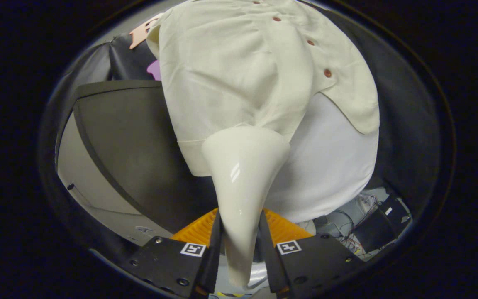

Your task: Iron the clothes twice with a garment steamer, once on the left side and once on the right side.

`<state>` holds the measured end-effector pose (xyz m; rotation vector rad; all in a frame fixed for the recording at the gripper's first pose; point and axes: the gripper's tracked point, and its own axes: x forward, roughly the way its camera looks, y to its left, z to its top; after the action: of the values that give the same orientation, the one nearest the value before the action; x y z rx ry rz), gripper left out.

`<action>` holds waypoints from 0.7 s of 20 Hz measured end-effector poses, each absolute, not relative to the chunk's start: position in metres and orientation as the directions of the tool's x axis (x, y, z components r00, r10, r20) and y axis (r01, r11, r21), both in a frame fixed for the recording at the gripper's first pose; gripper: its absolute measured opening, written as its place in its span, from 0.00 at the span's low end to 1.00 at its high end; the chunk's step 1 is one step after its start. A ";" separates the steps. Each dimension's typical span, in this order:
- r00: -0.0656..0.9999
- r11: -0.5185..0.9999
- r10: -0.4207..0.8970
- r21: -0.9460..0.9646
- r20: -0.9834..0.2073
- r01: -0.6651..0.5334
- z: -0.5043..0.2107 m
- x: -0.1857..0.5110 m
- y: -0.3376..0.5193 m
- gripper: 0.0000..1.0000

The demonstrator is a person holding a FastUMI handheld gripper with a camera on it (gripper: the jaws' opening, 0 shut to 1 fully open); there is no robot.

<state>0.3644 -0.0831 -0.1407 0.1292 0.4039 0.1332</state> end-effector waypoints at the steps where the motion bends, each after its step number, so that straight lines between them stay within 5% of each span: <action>1: 0.911 0.984 0.157 0.139 -0.382 -0.111 -0.137 0.361 -0.086 0.48; 14: 0.957 0.985 0.144 -0.052 -0.250 -0.162 0.091 0.327 -0.146 0.48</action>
<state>0.3270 -0.1460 0.0905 -0.0725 0.2482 0.1554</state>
